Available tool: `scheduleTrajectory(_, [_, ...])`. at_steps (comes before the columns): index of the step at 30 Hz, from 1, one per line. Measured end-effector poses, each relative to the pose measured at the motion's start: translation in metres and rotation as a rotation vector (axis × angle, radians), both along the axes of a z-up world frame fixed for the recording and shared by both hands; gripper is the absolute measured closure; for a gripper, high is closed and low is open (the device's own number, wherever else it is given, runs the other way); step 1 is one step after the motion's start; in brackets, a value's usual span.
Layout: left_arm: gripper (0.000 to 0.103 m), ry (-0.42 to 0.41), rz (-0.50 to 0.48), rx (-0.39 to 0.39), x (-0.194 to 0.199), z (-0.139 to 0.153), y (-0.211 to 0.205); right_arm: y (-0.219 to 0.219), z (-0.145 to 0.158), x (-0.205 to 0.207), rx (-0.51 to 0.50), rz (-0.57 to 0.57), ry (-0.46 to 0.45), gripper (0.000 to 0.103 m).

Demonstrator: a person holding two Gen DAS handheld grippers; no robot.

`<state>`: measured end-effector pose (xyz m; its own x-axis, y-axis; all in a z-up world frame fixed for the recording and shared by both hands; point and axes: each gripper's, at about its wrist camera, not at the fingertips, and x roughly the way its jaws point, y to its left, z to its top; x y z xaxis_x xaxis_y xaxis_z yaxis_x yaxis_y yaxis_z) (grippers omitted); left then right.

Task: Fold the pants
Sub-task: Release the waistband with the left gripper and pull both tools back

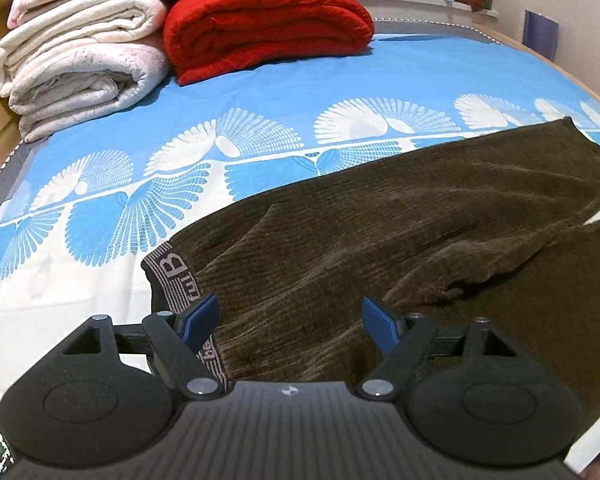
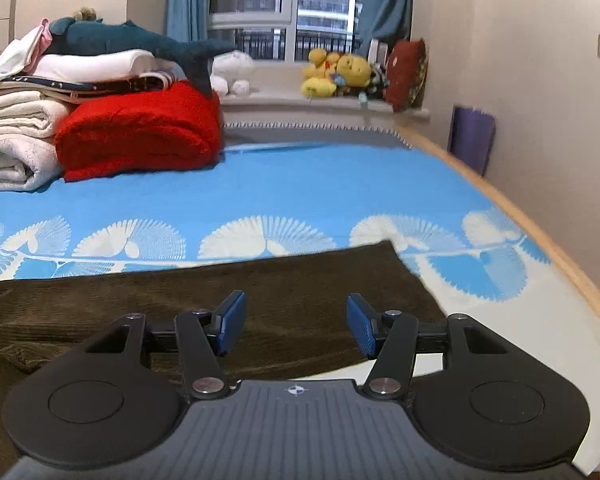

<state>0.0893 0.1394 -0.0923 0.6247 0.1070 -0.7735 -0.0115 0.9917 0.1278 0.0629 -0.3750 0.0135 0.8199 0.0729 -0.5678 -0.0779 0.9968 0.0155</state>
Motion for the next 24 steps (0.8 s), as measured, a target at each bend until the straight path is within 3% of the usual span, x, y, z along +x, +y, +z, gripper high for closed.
scheduleTrajectory(8, [0.020,-0.003,-0.007,-0.019,0.029,-0.001,-0.009,0.014,-0.007,0.020,-0.025,0.020,0.002,0.040])
scheduleTrajectory(14, [0.021,-0.010,0.090,-0.101,0.060,-0.001,0.000,0.022,-0.005,0.030,0.016,0.078,0.013,0.039])
scheduleTrajectory(16, [0.030,0.002,0.116,-0.116,0.073,-0.005,0.004,0.023,-0.004,0.034,0.023,0.094,0.019,0.039])
scheduleTrajectory(18, [0.067,0.015,0.141,-0.131,0.086,-0.009,0.009,0.023,-0.005,0.039,0.026,0.100,0.034,0.039])
scheduleTrajectory(20, [0.087,0.021,0.175,-0.146,0.100,-0.013,0.016,0.022,-0.008,0.043,0.026,0.100,0.050,0.040])
scheduleTrajectory(22, [0.089,0.004,0.200,-0.152,0.114,-0.016,0.022,0.020,-0.011,0.048,0.016,0.095,0.073,0.045])
scheduleTrajectory(24, [0.089,-0.012,0.218,-0.141,0.128,-0.021,0.028,0.017,-0.013,0.051,0.014,0.089,0.091,0.063])
